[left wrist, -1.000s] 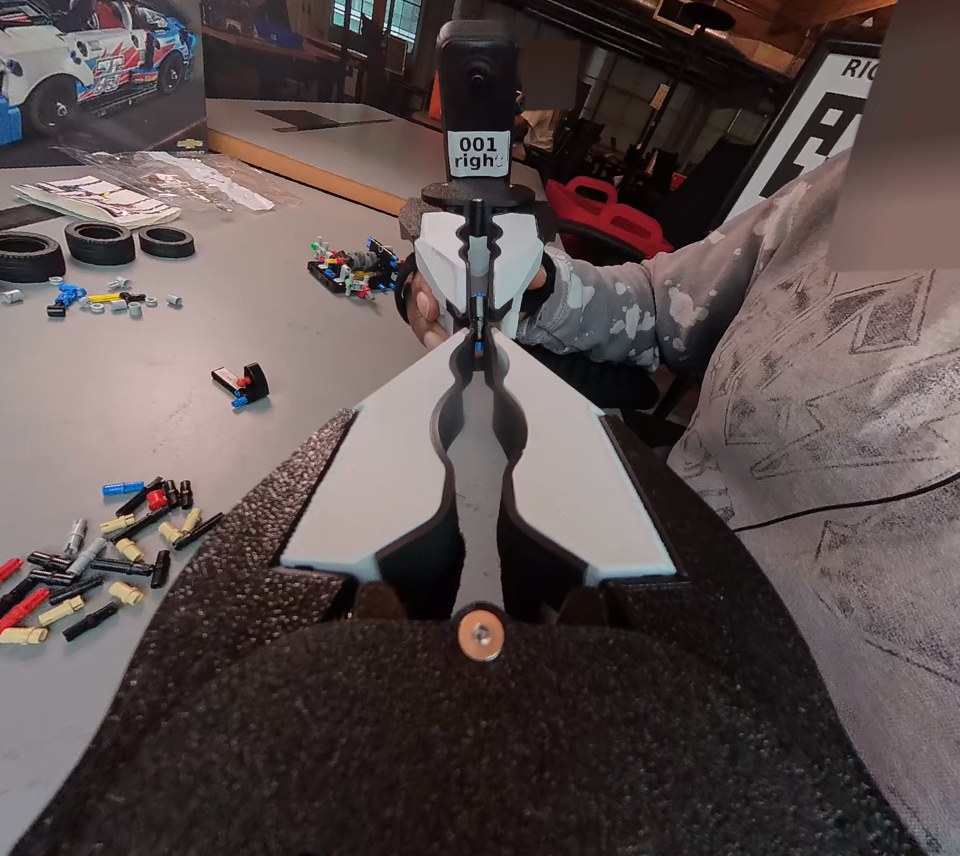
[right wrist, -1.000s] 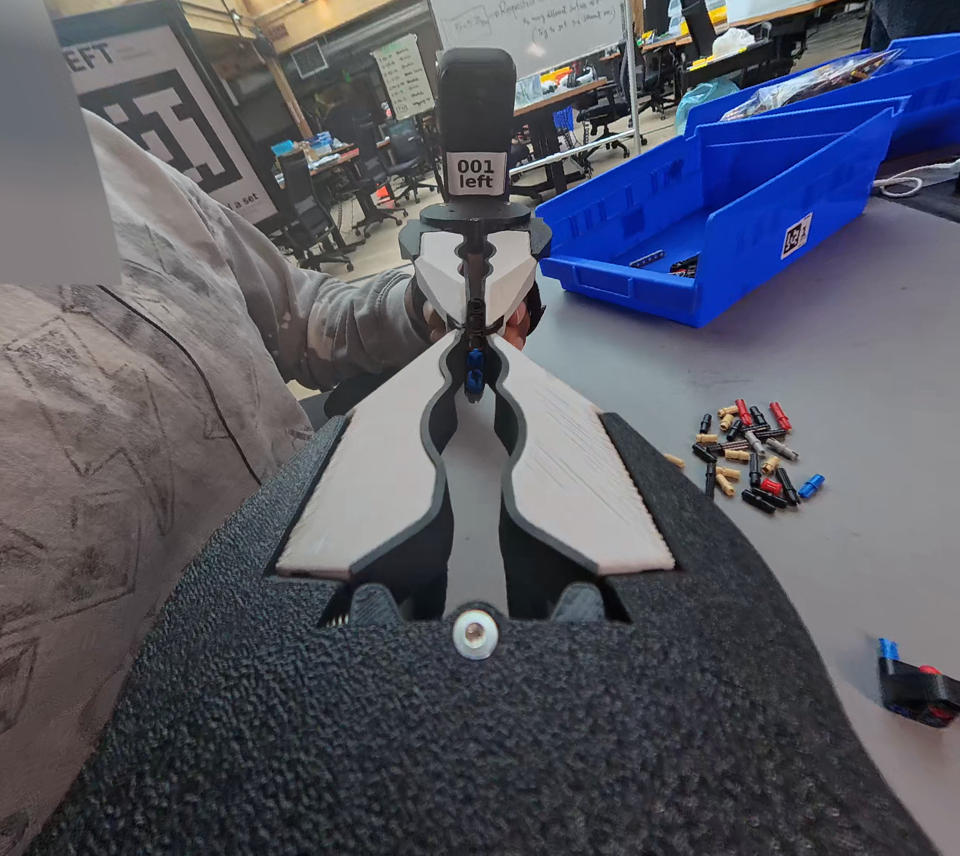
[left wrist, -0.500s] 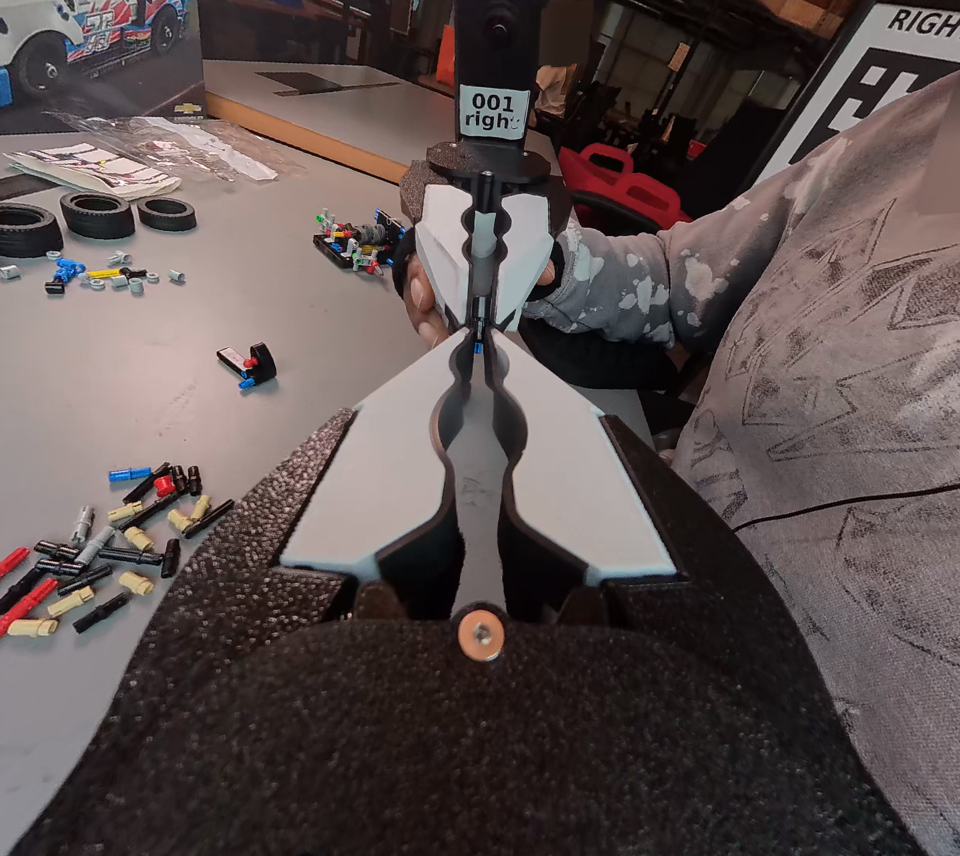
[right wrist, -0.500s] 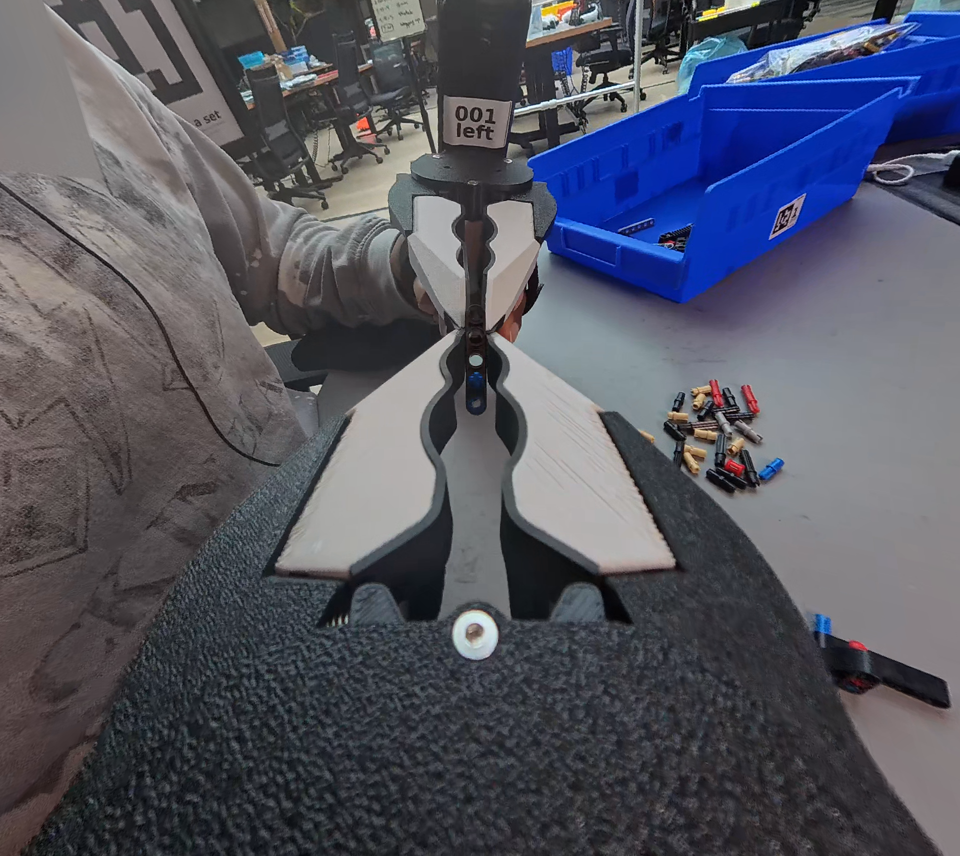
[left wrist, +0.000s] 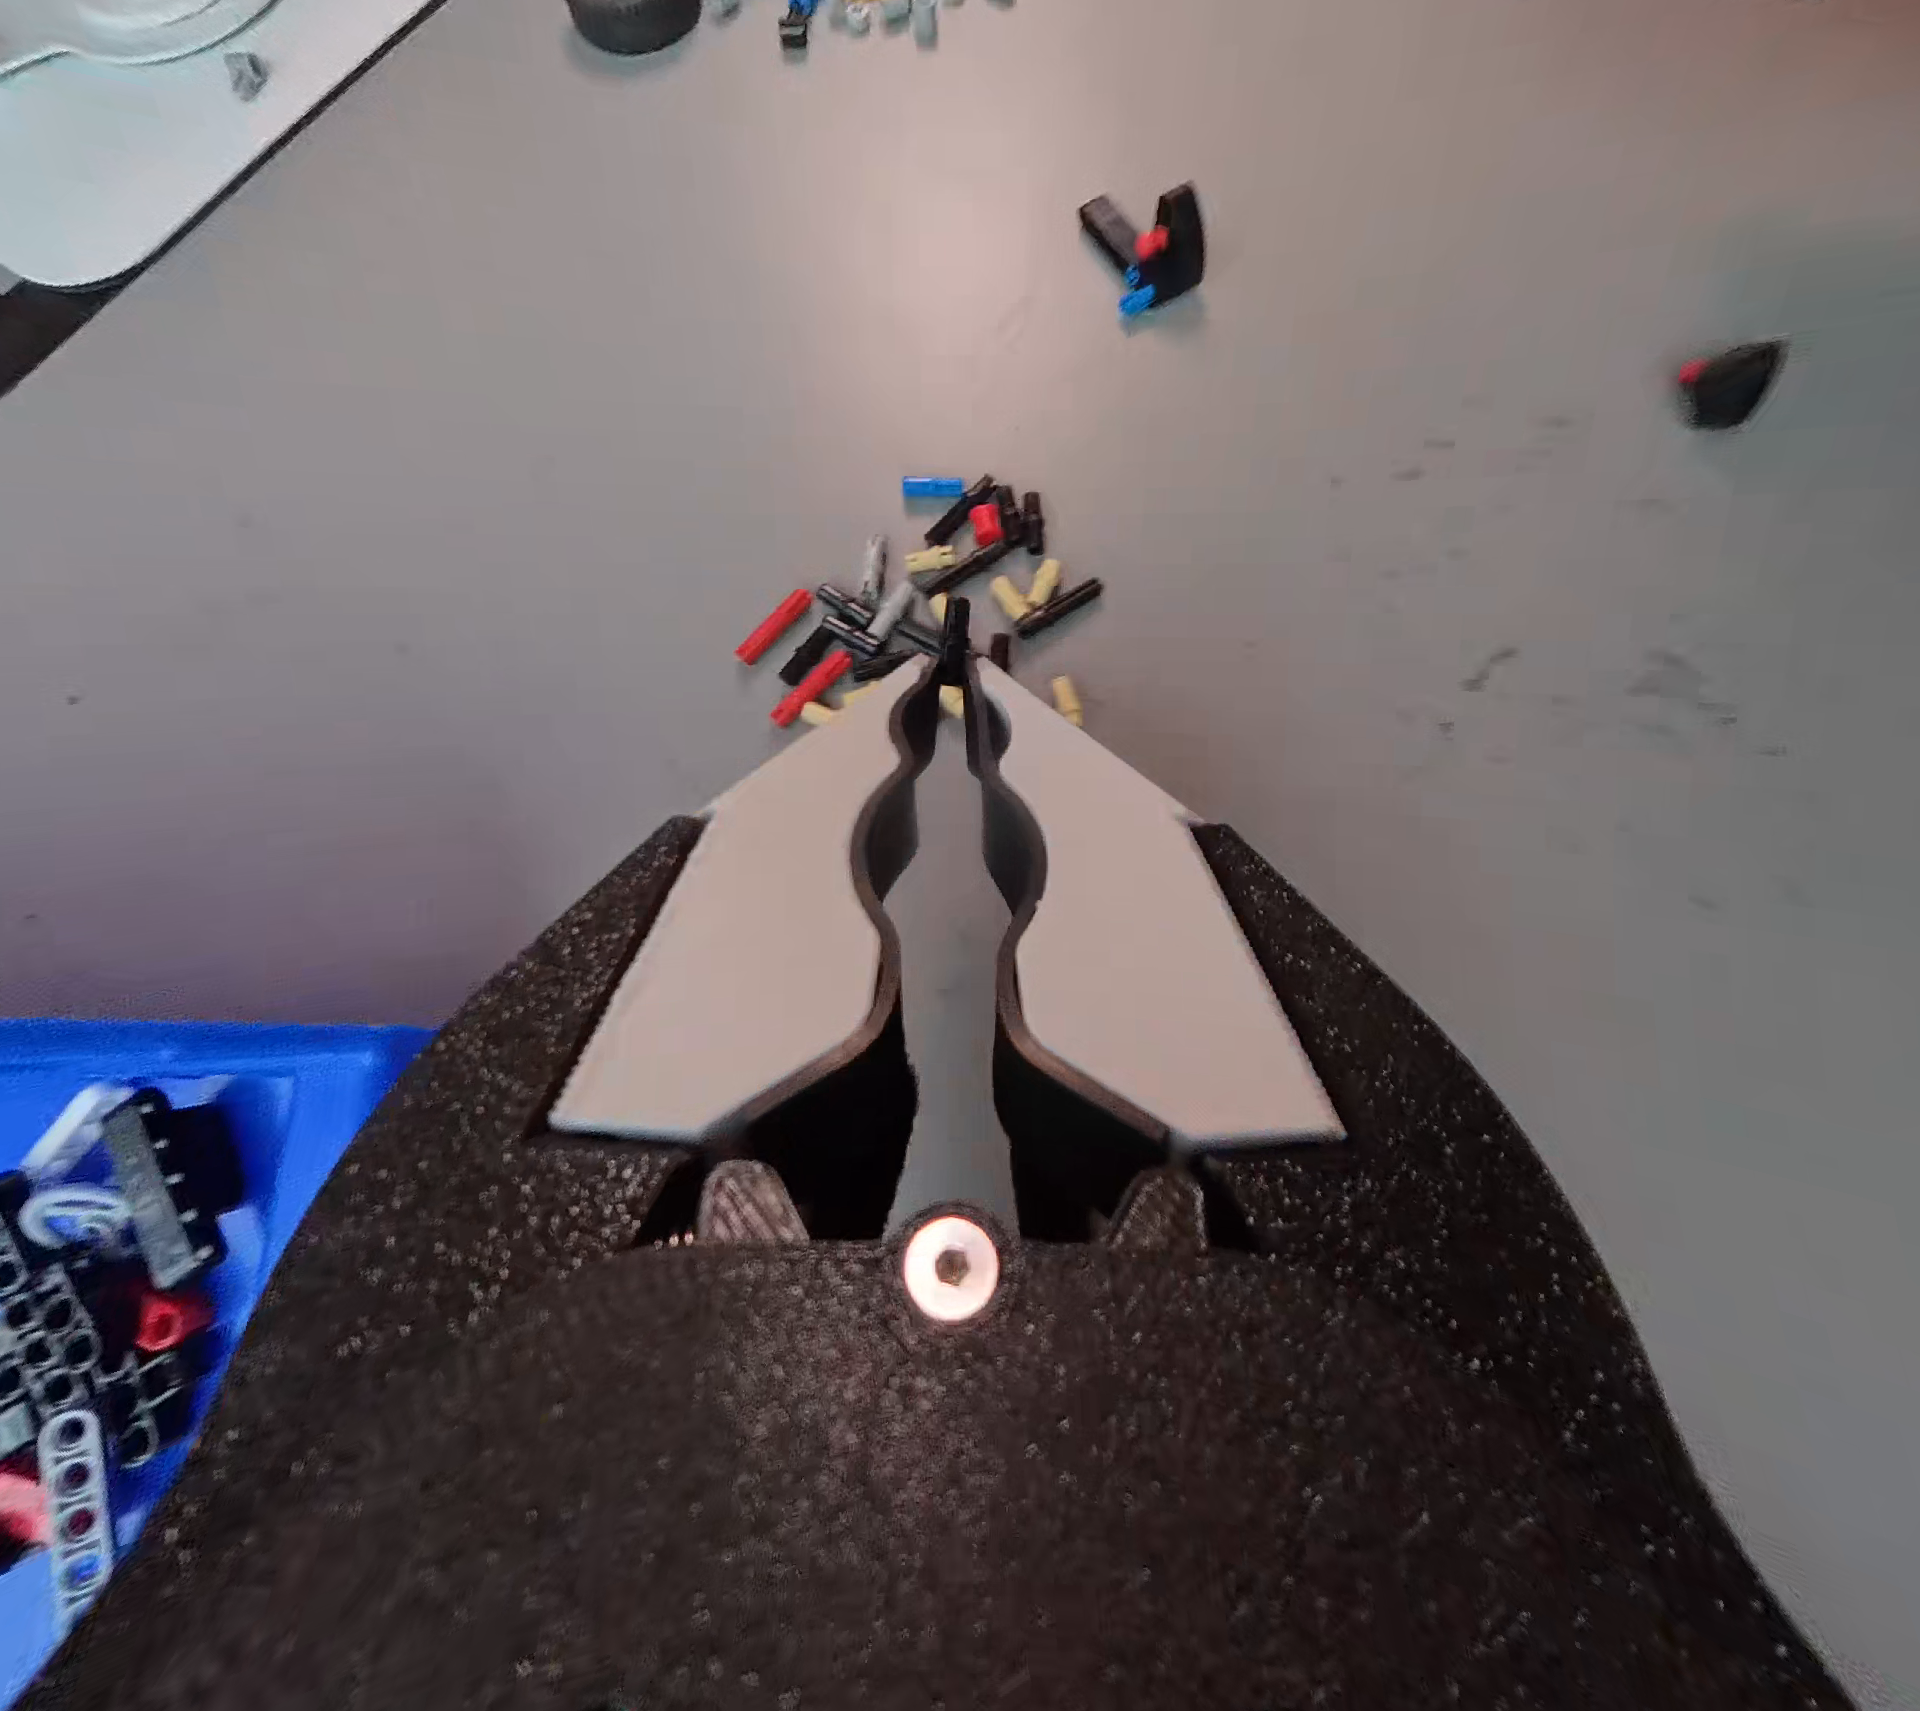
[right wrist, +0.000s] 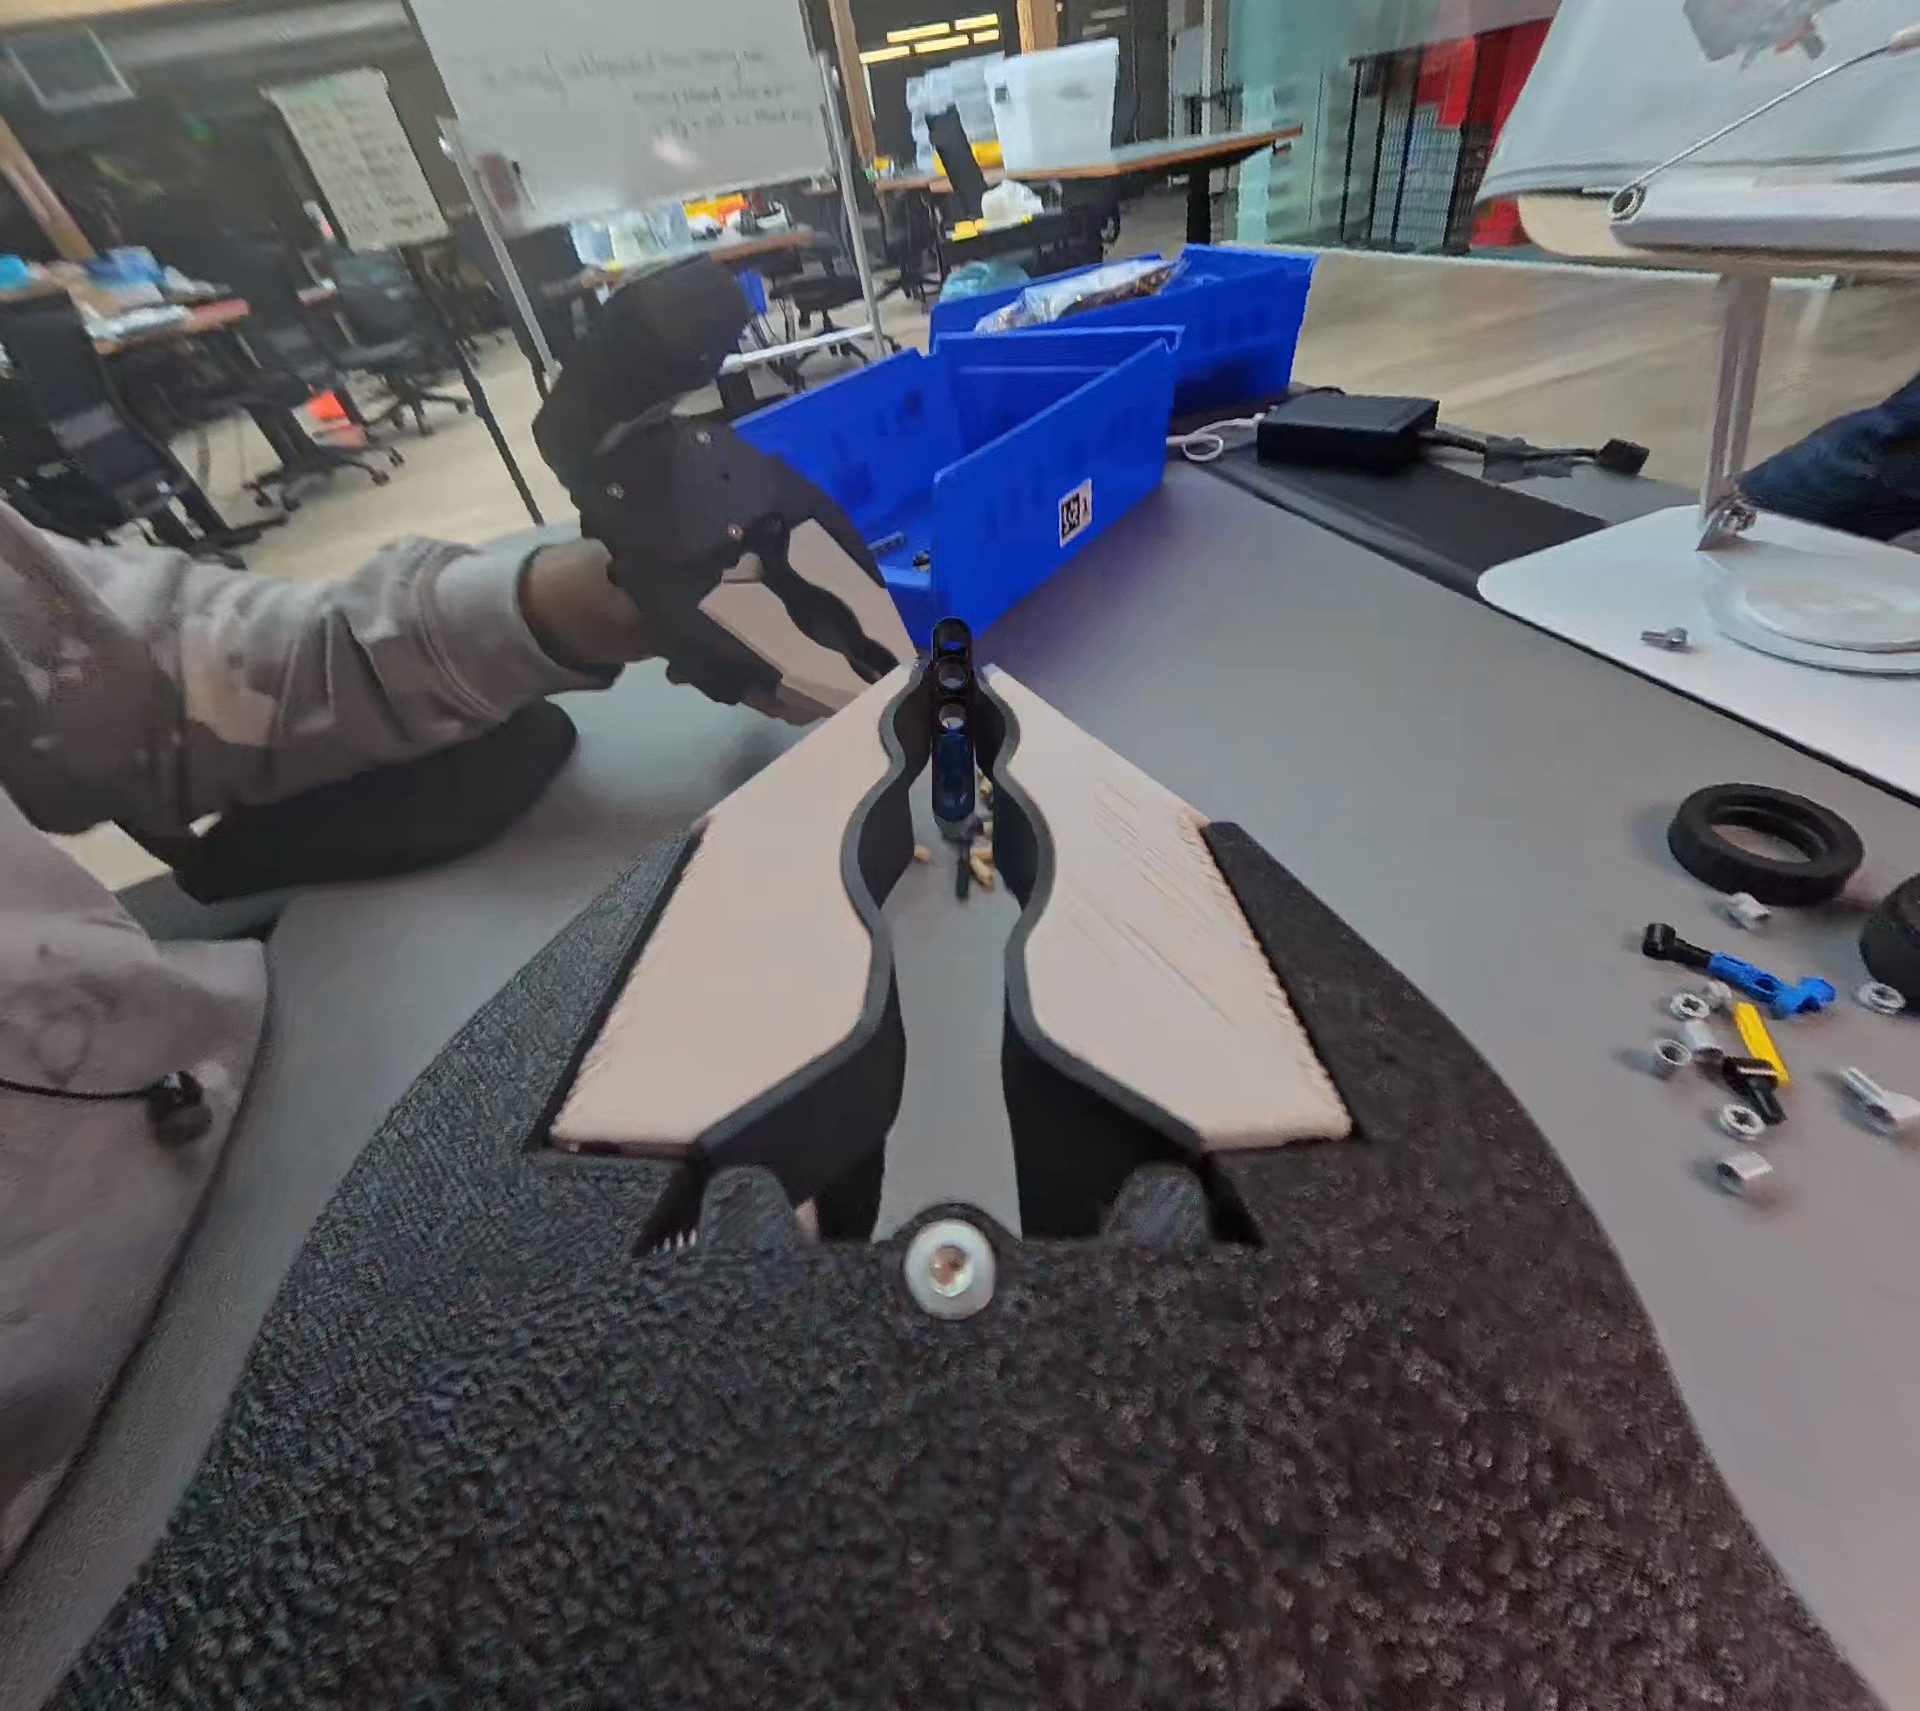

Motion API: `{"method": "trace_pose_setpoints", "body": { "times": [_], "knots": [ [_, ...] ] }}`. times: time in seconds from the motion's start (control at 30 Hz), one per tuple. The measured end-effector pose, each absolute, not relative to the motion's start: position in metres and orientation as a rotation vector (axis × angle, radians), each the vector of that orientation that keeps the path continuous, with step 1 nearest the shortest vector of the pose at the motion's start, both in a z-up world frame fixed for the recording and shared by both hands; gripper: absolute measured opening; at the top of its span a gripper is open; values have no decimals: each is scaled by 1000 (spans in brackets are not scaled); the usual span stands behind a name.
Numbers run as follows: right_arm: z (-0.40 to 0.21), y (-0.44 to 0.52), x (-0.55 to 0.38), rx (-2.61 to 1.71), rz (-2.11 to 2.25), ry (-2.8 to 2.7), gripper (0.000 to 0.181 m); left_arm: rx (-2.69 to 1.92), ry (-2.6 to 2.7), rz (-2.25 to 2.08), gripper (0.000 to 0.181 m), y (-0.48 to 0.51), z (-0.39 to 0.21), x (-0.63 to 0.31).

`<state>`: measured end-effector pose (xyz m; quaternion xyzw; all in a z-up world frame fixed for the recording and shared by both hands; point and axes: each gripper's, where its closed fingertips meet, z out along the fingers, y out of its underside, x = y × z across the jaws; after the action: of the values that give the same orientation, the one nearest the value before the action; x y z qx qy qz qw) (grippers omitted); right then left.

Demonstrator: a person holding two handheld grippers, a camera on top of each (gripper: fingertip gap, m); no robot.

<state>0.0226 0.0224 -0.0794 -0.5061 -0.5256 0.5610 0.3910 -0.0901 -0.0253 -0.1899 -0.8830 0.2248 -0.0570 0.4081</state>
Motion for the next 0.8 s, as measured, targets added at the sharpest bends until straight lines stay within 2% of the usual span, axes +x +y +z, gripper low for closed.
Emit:
{"method": "trace_pose_setpoints", "body": {
  "times": [0.17, 0.27, 0.33, 0.53, 0.7, 0.8],
  "knots": [
    [-106, 7, 15, -1308, 1452, -1422, 7, -2323, 618, -105, 5, -8, -219, -87],
    [-106, 2, 15, -1294, 1455, -1431, 7, -2304, 600, -107, 14, -6, -218, -87],
    [-105, -1, 15, -1283, 1473, -1433, 7, -2227, 569, -190, 17, -6, -203, -79],
    [-104, -29, 13, -1248, 1620, -1512, 7, -1768, 586, -796, 26, -35, -114, -13],
    [-99, -50, 11, -1201, 1681, -1553, 7, -1641, 619, -998, 16, -54, -88, 15],
    [-99, -57, 11, -1175, 1678, -1584, 7, -1663, 633, -991, 7, -55, -93, 20]
  ]
}}
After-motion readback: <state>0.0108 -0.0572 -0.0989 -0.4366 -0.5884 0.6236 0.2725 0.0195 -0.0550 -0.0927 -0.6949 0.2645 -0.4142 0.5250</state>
